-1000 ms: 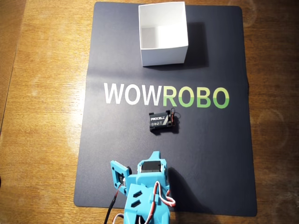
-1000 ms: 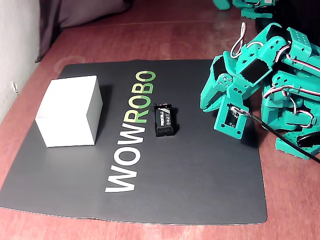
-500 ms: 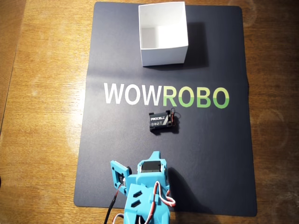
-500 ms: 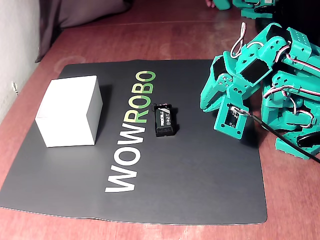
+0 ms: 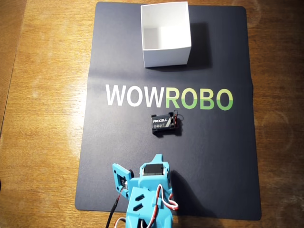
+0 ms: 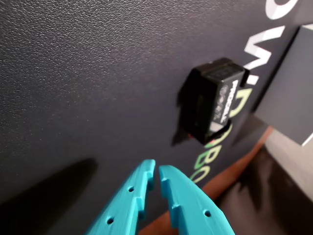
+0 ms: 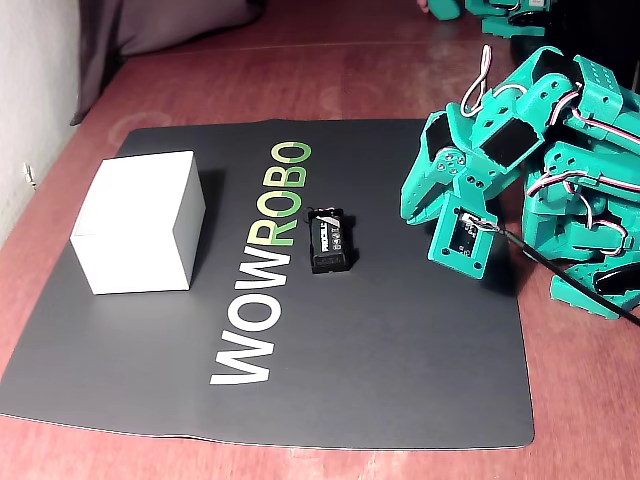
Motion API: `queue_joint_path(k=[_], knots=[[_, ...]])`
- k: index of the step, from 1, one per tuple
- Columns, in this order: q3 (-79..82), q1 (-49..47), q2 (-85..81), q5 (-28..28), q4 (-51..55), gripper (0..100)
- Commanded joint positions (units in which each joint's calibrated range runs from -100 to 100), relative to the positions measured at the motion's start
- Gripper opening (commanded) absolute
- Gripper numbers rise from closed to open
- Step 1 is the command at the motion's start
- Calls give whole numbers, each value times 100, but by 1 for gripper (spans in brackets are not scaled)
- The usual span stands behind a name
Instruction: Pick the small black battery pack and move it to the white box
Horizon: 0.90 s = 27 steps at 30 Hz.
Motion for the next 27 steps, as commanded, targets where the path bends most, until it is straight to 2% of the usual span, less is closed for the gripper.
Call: queue_joint_path(k=[1, 16, 27], knots=[[-80, -2, 4, 18, 12, 1], [-851, -14, 276, 18, 20, 1], [-3636, 69, 3801, 18, 20, 1]])
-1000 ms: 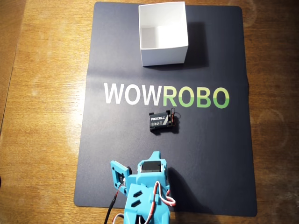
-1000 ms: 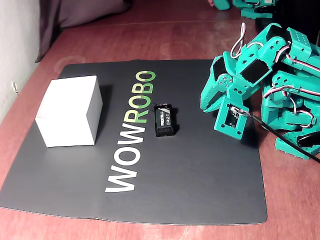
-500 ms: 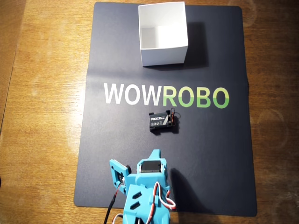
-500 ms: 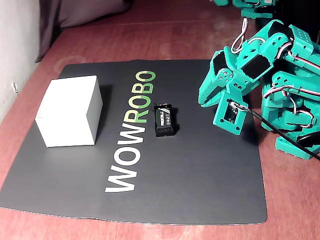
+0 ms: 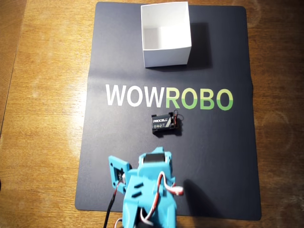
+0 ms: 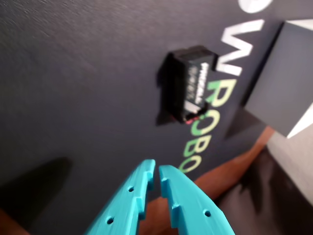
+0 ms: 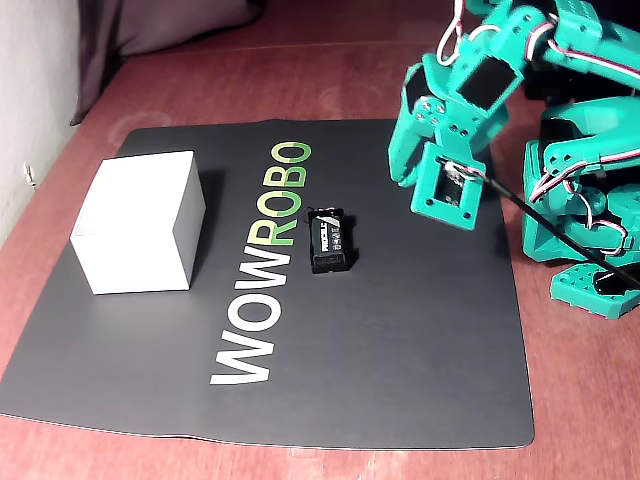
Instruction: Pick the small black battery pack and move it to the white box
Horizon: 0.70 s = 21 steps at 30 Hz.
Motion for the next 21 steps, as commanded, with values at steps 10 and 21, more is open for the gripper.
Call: queue_joint_path(k=[10, 21], knots=[[-2696, 69, 2719, 29, 20, 1], [-2732, 92, 3465, 344, 20, 14]])
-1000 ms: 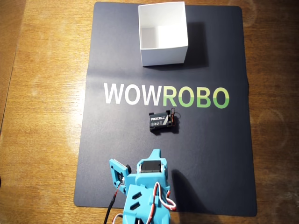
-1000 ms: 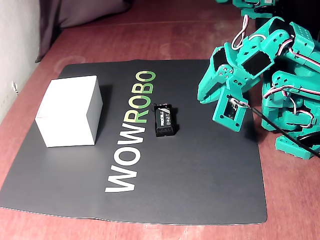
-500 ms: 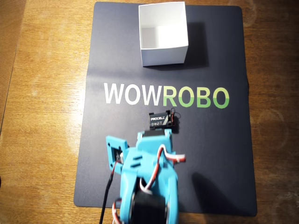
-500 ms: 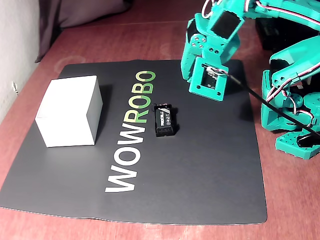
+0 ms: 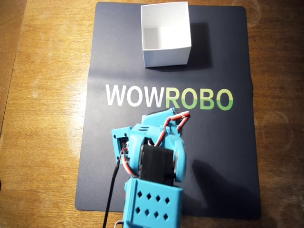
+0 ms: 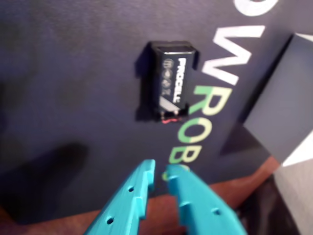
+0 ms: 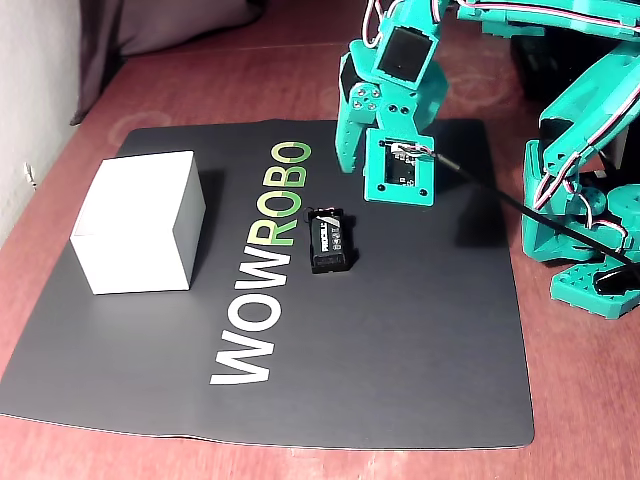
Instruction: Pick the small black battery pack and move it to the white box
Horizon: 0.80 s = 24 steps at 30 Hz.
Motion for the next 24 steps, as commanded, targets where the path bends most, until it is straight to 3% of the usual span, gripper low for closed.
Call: queue_joint_path(k=[1, 5, 15, 24], knots=[[-286, 92, 153, -3, 29, 17], [-277, 92, 451, -3, 29, 25], [-332, 92, 1091, -8, -41, 25], [-1330, 420, 2082, -14, -41, 25]])
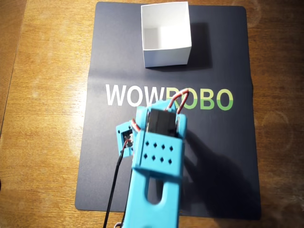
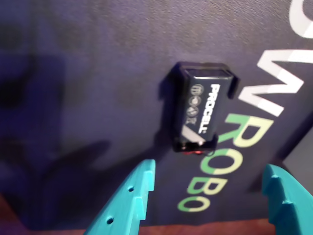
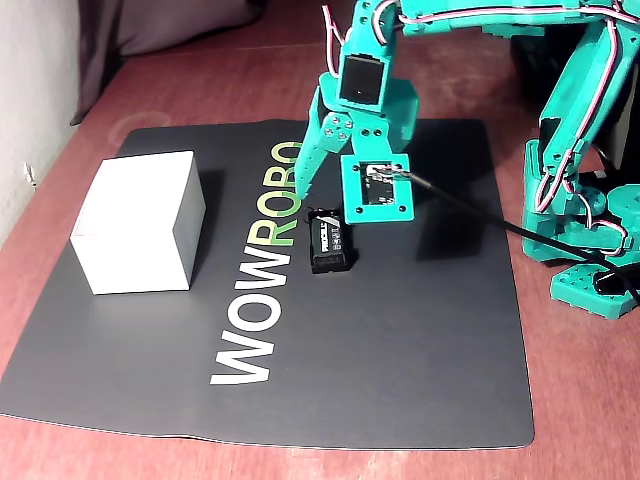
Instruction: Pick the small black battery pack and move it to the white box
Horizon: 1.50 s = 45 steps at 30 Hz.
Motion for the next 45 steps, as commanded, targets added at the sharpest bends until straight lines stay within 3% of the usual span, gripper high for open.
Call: queue_joint_path(k=[1, 45], knots=[[-629, 404, 408, -24, -41, 25], [-1618, 40, 2328, -19, 12, 25]])
